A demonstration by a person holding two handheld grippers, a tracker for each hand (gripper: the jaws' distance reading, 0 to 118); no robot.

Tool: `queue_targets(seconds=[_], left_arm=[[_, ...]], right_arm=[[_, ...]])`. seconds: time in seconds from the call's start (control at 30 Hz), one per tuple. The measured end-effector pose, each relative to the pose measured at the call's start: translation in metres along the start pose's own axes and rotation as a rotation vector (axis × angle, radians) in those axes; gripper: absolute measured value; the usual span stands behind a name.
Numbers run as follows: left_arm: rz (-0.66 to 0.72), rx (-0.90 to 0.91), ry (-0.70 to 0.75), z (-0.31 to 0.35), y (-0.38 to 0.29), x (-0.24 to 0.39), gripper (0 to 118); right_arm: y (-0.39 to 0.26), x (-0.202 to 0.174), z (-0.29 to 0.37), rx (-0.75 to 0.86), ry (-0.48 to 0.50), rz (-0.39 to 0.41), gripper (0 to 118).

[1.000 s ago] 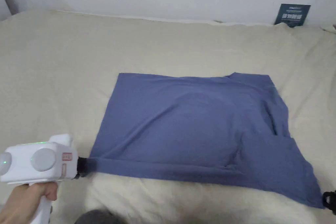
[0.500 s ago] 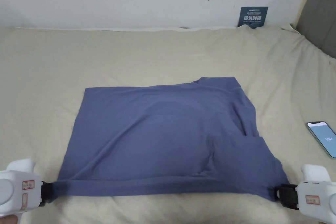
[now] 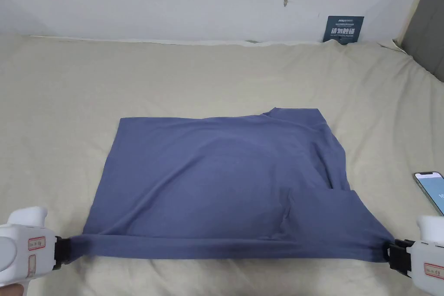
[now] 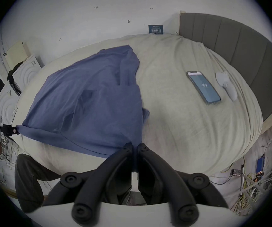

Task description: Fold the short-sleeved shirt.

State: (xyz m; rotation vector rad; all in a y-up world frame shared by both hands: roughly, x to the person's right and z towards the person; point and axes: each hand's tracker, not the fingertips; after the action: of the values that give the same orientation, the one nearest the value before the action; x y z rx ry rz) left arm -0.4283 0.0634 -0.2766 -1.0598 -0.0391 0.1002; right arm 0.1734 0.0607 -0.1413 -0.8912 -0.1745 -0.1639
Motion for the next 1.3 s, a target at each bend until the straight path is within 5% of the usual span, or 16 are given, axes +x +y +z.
queue_targets(seconds=[0.37, 0.8, 0.83, 0.87, 0.9, 0.93, 1.1, 1.13, 1.17, 1.2, 1.23, 1.27, 1.3], left_arm=[[-0.032, 0.098, 0.01, -0.001, 0.076, 0.014, 2], [-0.034, 0.049, 0.047, -0.096, 0.168, 0.037, 5], [-0.032, 0.054, 0.032, -0.102, 0.172, 0.038, 17], [-0.033, 0.071, 0.016, -0.106, 0.173, 0.038, 53], [-0.027, 0.096, -0.005, -0.109, 0.174, 0.037, 114], [-0.031, 0.086, 0.023, -0.113, 0.175, 0.035, 117], [0.043, 0.081, 0.056, -0.075, 0.147, 0.008, 109], [0.044, 0.079, 0.063, -0.076, 0.146, 0.006, 97], [0.042, 0.081, 0.06, -0.07, 0.139, 0.003, 59], [0.035, 0.078, 0.057, -0.063, 0.131, 0.001, 59], [0.019, 0.058, 0.067, -0.058, 0.123, 0.001, 40], [0.02, 0.044, 0.065, -0.063, 0.117, 0.0, 3], [-0.009, 0.052, 0.077, -0.059, 0.112, 0.004, 0]], right_arm=[[0.099, -0.022, -0.025, 0.049, -0.02, 0.072, 7], [0.193, -0.057, -0.132, -0.044, -0.125, 0.154, 7], [0.196, -0.055, -0.138, -0.055, -0.124, 0.142, 11], [0.197, -0.055, -0.143, -0.072, -0.14, 0.122, 33], [0.198, -0.053, -0.146, -0.079, -0.166, 0.106, 90], [0.197, -0.05, -0.148, -0.095, -0.195, 0.097, 118], [0.173, -0.022, -0.123, -0.095, -0.108, 0.025, 111], [0.165, -0.015, -0.116, -0.107, -0.101, 0.002, 93], [0.159, -0.02, -0.107, -0.105, -0.082, -0.013, 65], [0.151, -0.018, -0.097, -0.072, -0.042, -0.031, 48], [0.143, -0.014, -0.092, -0.077, -0.057, -0.032, 48], [0.134, -0.013, -0.092, -0.052, -0.089, -0.016, 5], [0.12, -0.025, -0.086, -0.04, -0.088, -0.028, 1]])
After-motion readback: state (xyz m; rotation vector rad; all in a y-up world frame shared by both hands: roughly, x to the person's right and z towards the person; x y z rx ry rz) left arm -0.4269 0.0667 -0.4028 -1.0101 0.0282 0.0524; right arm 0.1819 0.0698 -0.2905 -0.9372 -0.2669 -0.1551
